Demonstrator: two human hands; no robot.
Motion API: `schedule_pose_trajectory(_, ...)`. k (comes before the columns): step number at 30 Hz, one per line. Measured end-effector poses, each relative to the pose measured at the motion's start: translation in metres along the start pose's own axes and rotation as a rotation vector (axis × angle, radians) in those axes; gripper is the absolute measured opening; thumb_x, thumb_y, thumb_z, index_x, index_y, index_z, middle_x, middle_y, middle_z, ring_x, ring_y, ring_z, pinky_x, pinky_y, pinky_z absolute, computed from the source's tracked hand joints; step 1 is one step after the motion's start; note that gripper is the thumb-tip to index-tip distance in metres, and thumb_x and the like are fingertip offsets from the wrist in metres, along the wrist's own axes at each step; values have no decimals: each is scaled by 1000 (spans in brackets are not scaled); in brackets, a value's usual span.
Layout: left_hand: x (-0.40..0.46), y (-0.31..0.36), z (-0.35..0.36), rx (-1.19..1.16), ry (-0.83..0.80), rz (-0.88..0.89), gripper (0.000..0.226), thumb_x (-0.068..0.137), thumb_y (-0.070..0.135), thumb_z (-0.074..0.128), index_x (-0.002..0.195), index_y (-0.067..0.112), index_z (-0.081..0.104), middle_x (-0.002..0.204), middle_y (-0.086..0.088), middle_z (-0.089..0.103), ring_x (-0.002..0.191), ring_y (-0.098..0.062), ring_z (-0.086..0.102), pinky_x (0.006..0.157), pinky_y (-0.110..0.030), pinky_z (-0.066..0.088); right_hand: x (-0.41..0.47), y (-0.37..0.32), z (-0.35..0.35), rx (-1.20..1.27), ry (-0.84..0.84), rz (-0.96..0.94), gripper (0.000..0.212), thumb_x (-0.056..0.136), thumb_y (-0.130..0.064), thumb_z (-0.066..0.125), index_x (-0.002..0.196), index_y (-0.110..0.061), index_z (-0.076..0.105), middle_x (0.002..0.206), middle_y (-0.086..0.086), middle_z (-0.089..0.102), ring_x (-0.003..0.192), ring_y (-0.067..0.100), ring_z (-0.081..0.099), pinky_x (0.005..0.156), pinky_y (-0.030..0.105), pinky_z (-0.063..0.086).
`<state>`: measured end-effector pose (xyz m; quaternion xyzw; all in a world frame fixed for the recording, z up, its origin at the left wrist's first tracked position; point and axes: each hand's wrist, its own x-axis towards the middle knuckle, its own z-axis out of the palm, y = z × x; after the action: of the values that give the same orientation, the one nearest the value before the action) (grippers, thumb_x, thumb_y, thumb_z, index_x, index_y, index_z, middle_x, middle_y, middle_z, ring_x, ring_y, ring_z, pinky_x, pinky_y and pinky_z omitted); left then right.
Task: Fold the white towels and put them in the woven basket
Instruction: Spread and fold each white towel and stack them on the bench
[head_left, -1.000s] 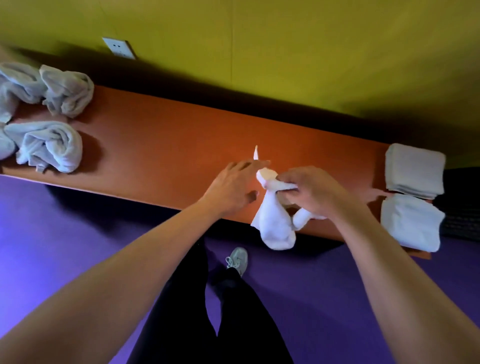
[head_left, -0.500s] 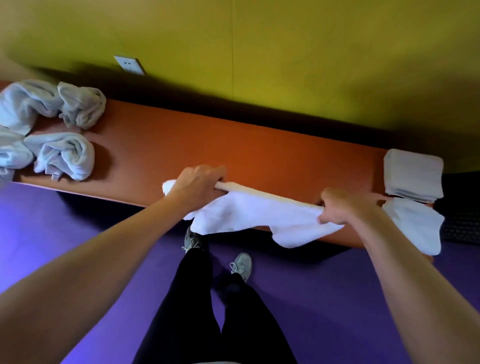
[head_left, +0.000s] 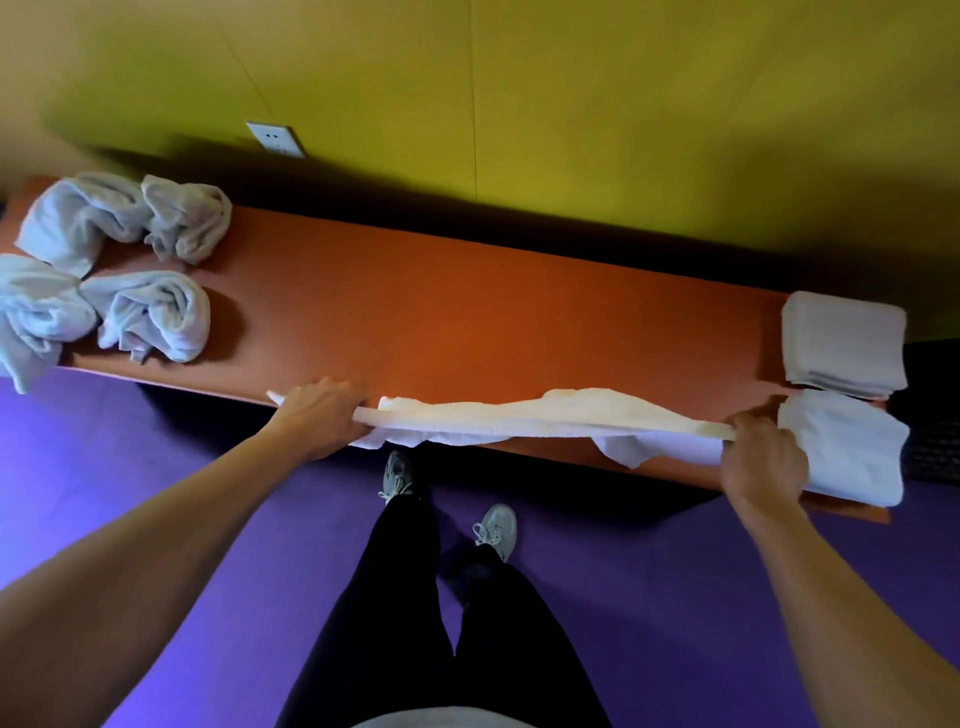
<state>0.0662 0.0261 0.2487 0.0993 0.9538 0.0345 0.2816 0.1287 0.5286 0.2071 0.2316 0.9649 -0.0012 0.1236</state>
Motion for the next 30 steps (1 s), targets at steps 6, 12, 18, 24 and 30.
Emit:
schedule_pose_trajectory(6,-34,-20,12,-161,40,-89,25,83,12,68,90,22,46,101,-4,63,92,-34,61,74,-42,46,-44,17,-1,675,63,308,29,92,-10,48,112,-11,69,113,20,64,102,42,61,86,45,54)
schedule_pose_trajectory(12,-63,-43,-9,-289,201,-81,28,71,8,72,86,25,55,79,8,58,74,-24,56,64,-38,44,-74,12,-21,834,158,389,17,89,-11,58,104,-13,65,103,12,67,97,32,59,86,41,48)
schedule_pose_trajectory(18,12,-67,-55,-209,338,-114,15,73,9,72,82,17,62,71,-9,60,80,-39,59,70,-41,46,3,-24,-31,637,220,228,18,93,-18,59,106,-7,68,110,20,69,104,40,61,91,41,46)
schedule_pose_trajectory(24,133,-85,-35,-103,395,-273,25,91,5,55,109,13,71,102,-26,66,107,-44,53,94,-46,38,98,-79,10,550,88,209,35,92,-24,59,117,-3,70,115,24,68,105,40,63,80,35,45)
schedule_pose_trajectory(30,249,-100,7,-123,363,-416,37,88,-5,47,105,16,72,109,-22,67,99,-43,62,74,-42,43,183,-120,80,535,20,271,34,90,-17,60,122,-12,69,115,20,72,106,38,67,89,46,58)
